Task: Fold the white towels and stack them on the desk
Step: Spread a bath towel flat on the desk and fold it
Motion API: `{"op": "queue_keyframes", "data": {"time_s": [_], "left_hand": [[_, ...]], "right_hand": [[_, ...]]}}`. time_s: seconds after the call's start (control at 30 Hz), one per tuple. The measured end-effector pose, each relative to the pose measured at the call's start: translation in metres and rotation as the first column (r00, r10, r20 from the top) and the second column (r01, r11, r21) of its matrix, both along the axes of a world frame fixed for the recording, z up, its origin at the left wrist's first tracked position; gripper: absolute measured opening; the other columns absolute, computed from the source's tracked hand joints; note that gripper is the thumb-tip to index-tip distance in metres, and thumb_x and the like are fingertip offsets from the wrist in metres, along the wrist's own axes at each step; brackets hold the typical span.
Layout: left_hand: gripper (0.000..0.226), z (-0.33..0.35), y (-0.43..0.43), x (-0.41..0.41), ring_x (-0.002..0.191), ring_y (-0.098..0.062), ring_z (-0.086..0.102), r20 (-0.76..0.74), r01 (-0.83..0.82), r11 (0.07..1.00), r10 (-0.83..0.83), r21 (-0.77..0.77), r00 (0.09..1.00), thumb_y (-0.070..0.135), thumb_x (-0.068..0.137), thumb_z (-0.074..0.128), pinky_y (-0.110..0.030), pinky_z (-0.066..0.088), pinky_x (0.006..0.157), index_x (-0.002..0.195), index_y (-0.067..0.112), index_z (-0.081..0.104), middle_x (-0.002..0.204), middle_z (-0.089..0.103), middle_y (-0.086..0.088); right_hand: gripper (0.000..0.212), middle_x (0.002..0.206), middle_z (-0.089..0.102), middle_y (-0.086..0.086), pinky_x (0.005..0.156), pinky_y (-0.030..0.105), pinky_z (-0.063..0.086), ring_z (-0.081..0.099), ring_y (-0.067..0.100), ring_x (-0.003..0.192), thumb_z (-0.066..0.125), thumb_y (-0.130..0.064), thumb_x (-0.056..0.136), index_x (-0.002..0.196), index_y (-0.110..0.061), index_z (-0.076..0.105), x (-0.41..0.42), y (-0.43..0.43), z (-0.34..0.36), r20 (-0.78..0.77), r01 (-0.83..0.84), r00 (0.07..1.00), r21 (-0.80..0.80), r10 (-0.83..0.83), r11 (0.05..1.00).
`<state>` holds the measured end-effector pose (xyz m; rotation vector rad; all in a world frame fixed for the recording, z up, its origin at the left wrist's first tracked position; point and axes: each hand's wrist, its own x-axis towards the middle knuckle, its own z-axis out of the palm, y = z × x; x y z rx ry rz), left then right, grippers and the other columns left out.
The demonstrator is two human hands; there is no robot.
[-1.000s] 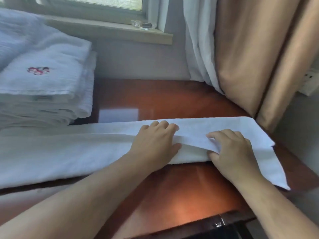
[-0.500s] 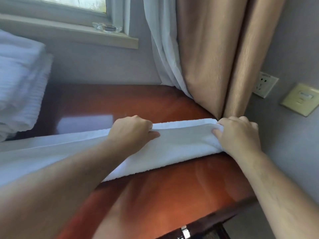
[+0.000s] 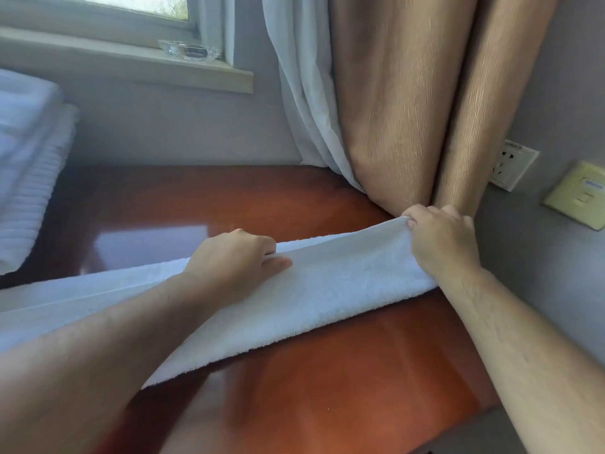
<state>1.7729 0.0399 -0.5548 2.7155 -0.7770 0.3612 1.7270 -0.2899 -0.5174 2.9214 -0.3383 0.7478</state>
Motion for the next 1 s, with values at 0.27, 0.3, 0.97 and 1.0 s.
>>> {"op": "queue_keyframes", "data": {"time_s": [0.27,0.3,0.97,1.0], "left_hand": [[0.041,-0.003,0.003,0.002,0.061,-0.008,0.052,-0.049,-0.070,0.997,0.068,-0.038,0.997,0.066,0.096,0.042,-0.027,0.031,0.048,0.082,0.029,0.051,0.065,0.054,0.010],[0.038,-0.003,0.007,-0.001,0.063,-0.005,0.049,-0.055,-0.074,0.997,0.072,-0.032,0.996,0.066,0.096,0.040,-0.028,0.031,0.048,0.087,0.030,0.051,0.069,0.054,0.011],[0.036,0.012,0.323,-0.117,0.094,-0.017,0.059,-0.094,-0.595,0.804,0.591,-0.018,0.801,0.060,0.082,0.068,-0.035,0.036,0.080,0.111,0.040,0.059,0.087,0.057,0.017],[0.036,0.011,0.329,-0.119,0.102,-0.020,0.059,-0.074,-0.646,0.763,0.644,-0.014,0.762,0.060,0.081,0.069,-0.037,0.038,0.086,0.109,0.038,0.061,0.089,0.059,0.015]], "right_hand": [[0.025,0.099,0.064,0.006,0.085,0.042,0.045,0.057,0.033,0.098,0.041,-0.019,0.100,0.094,-0.012,0.065,0.000,0.068,-0.007,-0.067,0.006,0.998,0.259,0.012,0.966],[0.029,0.099,0.063,0.004,0.085,0.041,0.044,0.057,0.031,0.099,0.038,-0.024,0.102,0.092,-0.012,0.063,-0.004,0.079,-0.016,-0.153,-0.013,0.986,0.337,0.068,0.941],[0.051,0.152,0.042,0.001,0.118,0.037,0.021,0.028,0.026,0.146,0.039,-0.053,0.102,0.140,-0.022,0.052,-0.065,0.359,-0.031,-0.339,-0.575,0.653,0.360,0.677,0.735],[0.049,0.145,0.046,-0.002,0.115,0.036,0.024,0.034,0.024,0.140,0.038,-0.051,0.102,0.138,-0.022,0.053,-0.068,0.365,-0.033,-0.325,-0.601,0.649,0.336,0.688,0.725]]}}
